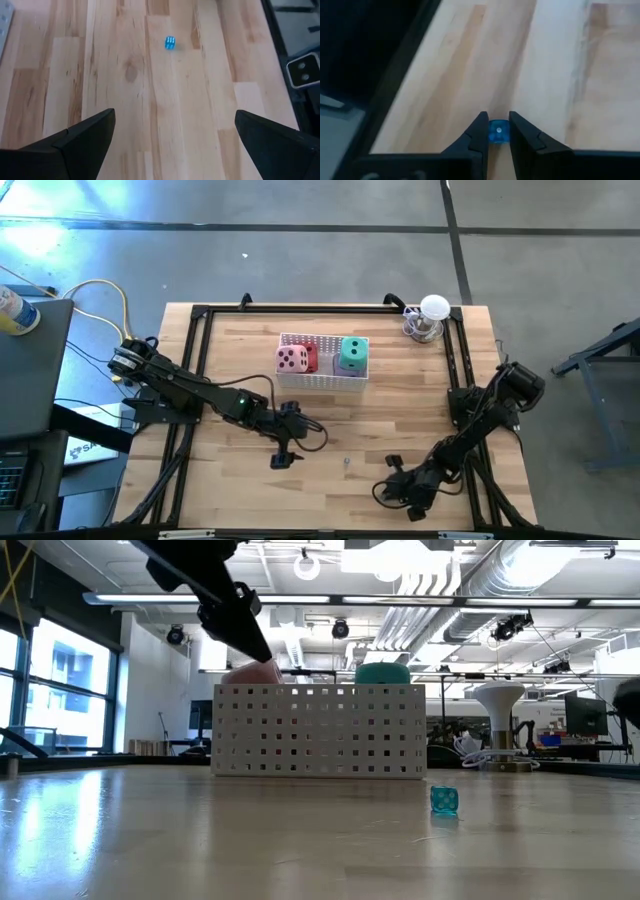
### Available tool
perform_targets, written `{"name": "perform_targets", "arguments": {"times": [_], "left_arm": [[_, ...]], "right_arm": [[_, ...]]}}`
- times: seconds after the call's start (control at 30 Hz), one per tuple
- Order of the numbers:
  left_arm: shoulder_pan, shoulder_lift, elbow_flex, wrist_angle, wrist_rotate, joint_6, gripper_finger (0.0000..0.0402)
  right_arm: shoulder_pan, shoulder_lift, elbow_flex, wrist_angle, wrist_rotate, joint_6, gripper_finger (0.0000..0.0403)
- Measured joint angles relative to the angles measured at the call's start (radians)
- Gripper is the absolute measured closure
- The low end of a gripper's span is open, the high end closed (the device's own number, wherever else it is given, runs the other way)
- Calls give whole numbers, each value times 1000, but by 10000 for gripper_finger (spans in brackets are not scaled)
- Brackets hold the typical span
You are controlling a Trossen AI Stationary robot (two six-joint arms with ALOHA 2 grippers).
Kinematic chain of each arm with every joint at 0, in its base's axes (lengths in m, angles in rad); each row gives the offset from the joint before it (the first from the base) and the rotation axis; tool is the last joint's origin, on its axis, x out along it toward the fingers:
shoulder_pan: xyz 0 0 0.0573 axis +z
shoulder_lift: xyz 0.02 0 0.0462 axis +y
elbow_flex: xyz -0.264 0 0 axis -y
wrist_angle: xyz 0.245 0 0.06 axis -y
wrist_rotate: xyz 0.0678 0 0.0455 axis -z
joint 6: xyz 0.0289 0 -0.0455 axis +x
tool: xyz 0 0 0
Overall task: Pick & Place Dice
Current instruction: Put the small light blue die into the white bin
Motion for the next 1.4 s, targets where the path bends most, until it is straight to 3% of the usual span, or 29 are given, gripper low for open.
{"name": "perform_targets", "arguments": {"times": [0.47, 0.8, 1.13, 1.27, 1.4], "left_arm": [[3, 0, 0, 109, 0, -2, 2], [3, 0, 0, 190, 0, -2, 2], [3, 0, 0, 219, -57, 63, 2], [-4, 0, 0, 223, -111, 132, 2], [-26, 0, 0, 226, -114, 305, 2]], "right_arm": [[-46, -4, 283, -587, 151, -80, 365], [-52, -7, 503, -831, 308, -34, 365], [-84, -7, 512, -660, 596, -262, 365], [-103, -7, 512, -529, 621, -357, 365], [-112, -7, 512, -383, 632, -365, 365]]}}
